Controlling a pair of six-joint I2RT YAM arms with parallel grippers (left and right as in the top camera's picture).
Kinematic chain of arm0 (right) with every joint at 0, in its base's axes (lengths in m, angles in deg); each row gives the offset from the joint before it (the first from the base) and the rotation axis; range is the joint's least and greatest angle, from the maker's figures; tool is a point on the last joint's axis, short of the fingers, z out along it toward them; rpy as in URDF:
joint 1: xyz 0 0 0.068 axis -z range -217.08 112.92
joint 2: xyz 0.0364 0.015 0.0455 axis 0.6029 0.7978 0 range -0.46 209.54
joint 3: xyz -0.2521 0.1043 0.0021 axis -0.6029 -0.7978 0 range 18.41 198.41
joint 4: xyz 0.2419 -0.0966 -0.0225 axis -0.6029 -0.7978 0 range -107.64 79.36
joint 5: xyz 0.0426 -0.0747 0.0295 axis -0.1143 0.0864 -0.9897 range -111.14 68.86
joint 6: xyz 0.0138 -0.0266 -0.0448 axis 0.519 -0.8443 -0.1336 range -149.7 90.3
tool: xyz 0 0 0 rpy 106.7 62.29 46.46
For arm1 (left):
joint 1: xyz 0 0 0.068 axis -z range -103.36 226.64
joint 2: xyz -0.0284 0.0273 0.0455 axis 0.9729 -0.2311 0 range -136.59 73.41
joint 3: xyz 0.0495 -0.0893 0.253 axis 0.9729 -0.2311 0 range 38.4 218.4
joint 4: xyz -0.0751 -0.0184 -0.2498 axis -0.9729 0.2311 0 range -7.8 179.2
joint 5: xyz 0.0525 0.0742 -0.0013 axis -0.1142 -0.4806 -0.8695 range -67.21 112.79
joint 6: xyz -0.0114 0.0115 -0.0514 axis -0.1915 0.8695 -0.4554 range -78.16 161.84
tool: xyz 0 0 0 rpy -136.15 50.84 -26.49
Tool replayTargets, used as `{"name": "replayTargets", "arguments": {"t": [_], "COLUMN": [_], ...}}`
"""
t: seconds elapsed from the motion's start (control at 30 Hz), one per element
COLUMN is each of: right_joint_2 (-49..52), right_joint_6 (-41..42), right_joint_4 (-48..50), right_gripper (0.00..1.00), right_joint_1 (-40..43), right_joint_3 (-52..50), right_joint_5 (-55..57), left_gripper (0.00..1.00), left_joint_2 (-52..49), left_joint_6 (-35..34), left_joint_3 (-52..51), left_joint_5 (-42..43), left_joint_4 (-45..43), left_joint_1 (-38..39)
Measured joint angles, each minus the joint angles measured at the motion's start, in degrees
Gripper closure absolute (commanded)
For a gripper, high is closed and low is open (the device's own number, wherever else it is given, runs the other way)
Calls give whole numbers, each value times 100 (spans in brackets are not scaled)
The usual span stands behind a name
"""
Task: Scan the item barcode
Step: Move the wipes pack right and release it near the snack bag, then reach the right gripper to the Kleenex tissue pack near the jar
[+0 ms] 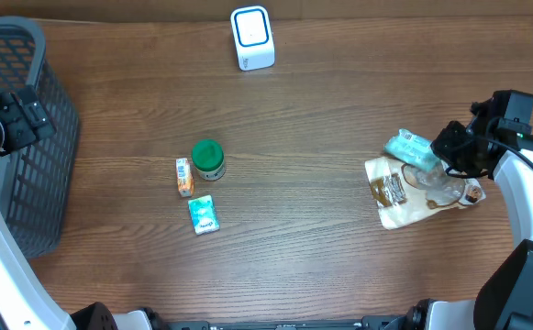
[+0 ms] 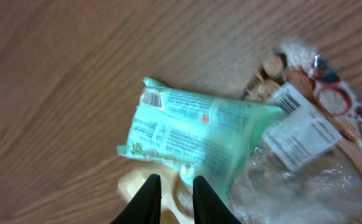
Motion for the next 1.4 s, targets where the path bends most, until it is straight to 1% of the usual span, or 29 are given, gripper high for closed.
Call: {"name": "replayTargets", "arguments": {"t": [0.03, 0.07, 0.13, 0.23, 0.33, 0.43, 0.57, 0.67, 0.87, 0.93, 1.07, 1.33, 1.4], "right_joint_2": [0, 0, 0, 0, 0, 0, 0, 0, 0, 0, 17, 503, 669], "right_joint_6": [13, 0, 11, 22, 9, 11, -55, -186, -243, -195, 136, 1023, 1137], "right_joint_4": [31, 24, -11, -278, -737, -1182, -1375, -1458, -1279, -1145, -507, 505, 798], "right_gripper": [71, 70, 64, 57, 54, 50, 40, 36, 38, 43, 48, 53, 56], "right_joint_1": [0, 0, 2, 0, -11, -125, -605, -1292, -2850, -3423, -4424, -5801, -6089], "right_joint_3": [0, 0, 0, 13, 192, 608, 1012, 1043, 966, 852, 592, 428, 411], "right_joint_5": [-4, -33, -44, -90, -199, -378, -763, -1003, -1200, -1237, -1281, -1141, -1128], "left_gripper": [1, 1, 0, 0, 0, 0, 1, 0, 1, 0, 1, 0, 1], "left_joint_2": [0, 0, 0, 0, 0, 0, 0, 0, 0, 0, 0, 0, 0], "left_joint_6": [0, -2, 0, 0, 0, -2, 0, 0, 0, 0, 0, 0, 0], "left_joint_3": [0, 0, 0, 0, 0, 0, 0, 0, 0, 0, 0, 0, 0], "left_joint_5": [0, 0, 0, 0, 0, 0, 0, 0, 0, 0, 0, 0, 0], "left_joint_4": [0, 0, 2, 0, 0, 2, 0, 0, 0, 0, 0, 0, 0], "left_joint_1": [0, 0, 0, 0, 0, 0, 0, 0, 0, 0, 0, 0, 0]}}
